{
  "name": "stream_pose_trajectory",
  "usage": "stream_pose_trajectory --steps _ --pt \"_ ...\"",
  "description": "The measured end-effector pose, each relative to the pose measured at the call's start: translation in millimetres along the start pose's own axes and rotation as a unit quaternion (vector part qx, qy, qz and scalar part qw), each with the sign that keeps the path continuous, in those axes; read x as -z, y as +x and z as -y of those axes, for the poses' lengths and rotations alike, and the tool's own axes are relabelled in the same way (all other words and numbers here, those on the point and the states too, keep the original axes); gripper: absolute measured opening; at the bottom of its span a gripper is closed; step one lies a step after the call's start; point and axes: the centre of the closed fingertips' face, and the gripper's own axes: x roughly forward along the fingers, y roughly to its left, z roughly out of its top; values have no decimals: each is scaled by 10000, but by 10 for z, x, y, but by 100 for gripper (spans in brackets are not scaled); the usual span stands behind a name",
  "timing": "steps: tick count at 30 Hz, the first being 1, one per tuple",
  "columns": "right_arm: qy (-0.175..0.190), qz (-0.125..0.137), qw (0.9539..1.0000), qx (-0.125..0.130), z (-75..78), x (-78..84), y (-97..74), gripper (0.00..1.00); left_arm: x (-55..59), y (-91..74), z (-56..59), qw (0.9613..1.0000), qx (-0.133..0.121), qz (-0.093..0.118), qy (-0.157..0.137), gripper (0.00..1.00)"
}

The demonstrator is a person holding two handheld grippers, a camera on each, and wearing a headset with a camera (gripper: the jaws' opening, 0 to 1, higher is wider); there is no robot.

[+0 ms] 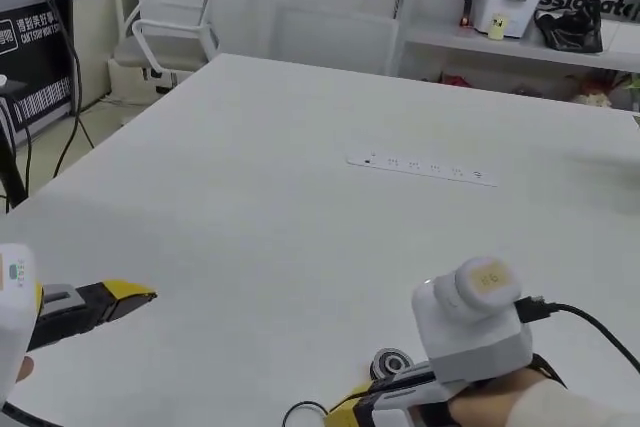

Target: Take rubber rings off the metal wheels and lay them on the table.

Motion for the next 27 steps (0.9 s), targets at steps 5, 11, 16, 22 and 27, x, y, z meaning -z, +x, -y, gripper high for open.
stream_pose_trajectory --steps 5,11,16,22,27 --pt "-30 -13 10000 3 5 1 -2 4 -15 -5 -15 10000 -46 16 23 96" --pt "-38 66 10000 43 25 -44 -41 5 -19 -6 -17 10000 -45 27 13 96" --pt "-61 130 9999 68 30 -84 -83 5 -17 -3 -14 10000 -43 23 16 96" --pt "-81 225 9997 50 14 -131 -126 7 -23 -1 -14 10000 -43 34 15 96" --pt "-86 311 9995 44 11 -175 -187 8 -24 4 -23 10000 -66 57 -17 96"
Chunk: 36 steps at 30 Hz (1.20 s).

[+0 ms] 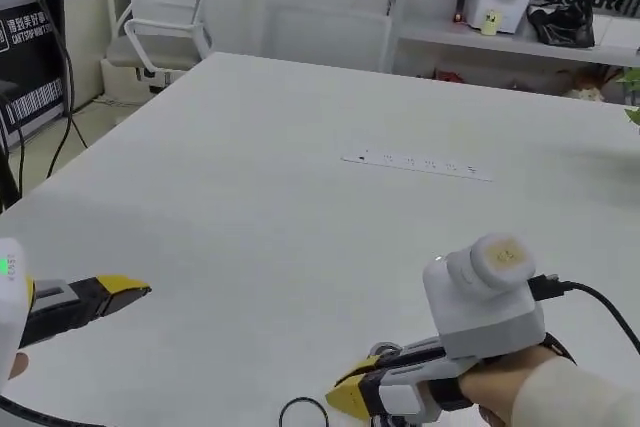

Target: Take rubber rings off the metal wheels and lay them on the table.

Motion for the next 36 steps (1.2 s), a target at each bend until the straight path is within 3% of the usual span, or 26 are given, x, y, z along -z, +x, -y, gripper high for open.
stream_pose_trajectory --steps 13,22,31,36 --pt "-199 520 9983 140 47 -299 -310 14 -63 52 16 10000 28 36 -6 96" --pt "-412 694 9966 175 -11 -431 -478 19 -82 106 6 9999 106 20 22 96" --pt "-531 698 9961 72 -90 -410 -693 22 -117 122 1 9998 178 16 43 96" --pt "-710 702 9947 246 -28 -357 -869 23 -150 136 -2 9997 220 -4 75 96"
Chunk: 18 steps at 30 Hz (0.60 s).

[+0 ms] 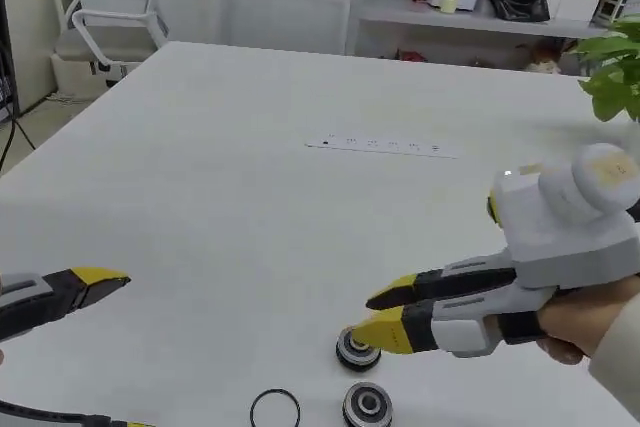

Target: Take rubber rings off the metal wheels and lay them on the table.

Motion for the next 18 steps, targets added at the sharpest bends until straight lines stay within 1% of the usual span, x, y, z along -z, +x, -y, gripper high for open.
stream_pose_trajectory --steps 4,8,10,11,13,18 --pt "-24 4 10000 84 57 36 -125 23 -50 -9 0 10000 30 40 -2 97" --pt "-80 43 9999 107 64 56 -220 23 -109 -24 -21 10000 29 79 19 97" --pt "-108 5 9999 129 76 87 -242 24 -127 -34 -37 9999 31 101 2 97" --pt "-164 -40 9997 180 97 117 -253 26 -140 -43 -53 9999 19 117 -33 97" --pt "-207 -83 9996 179 108 161 -266 28 -157 -58 -73 9999 -2 122 -29 97" --pt "-191 -79 9996 170 133 246 -265 29 -232 -81 -100 9998 -21 194 -37 97"
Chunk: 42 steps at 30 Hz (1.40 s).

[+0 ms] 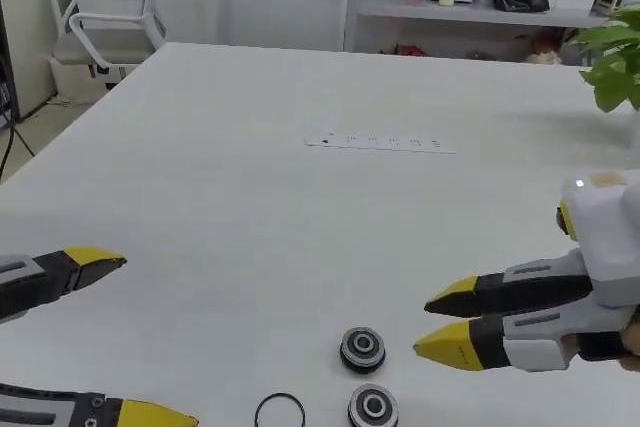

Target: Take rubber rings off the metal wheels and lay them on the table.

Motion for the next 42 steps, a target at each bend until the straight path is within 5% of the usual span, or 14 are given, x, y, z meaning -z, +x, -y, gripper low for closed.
stream_pose_trajectory --steps 12,17,29,42 --pt "-87 55 9996 -249 -85 178 114 35 -180 76 -7 9999 77 96 112 95" --pt "-218 -110 9992 -319 -120 290 197 34 -291 117 13 9996 134 193 159 94" --pt "-315 -307 9978 -496 -156 518 346 35 -587 306 212 9969 439 456 458 90" --pt "-437 -419 9967 -546 -193 598 392 35 -732 559 416 9920 757 622 799 87"
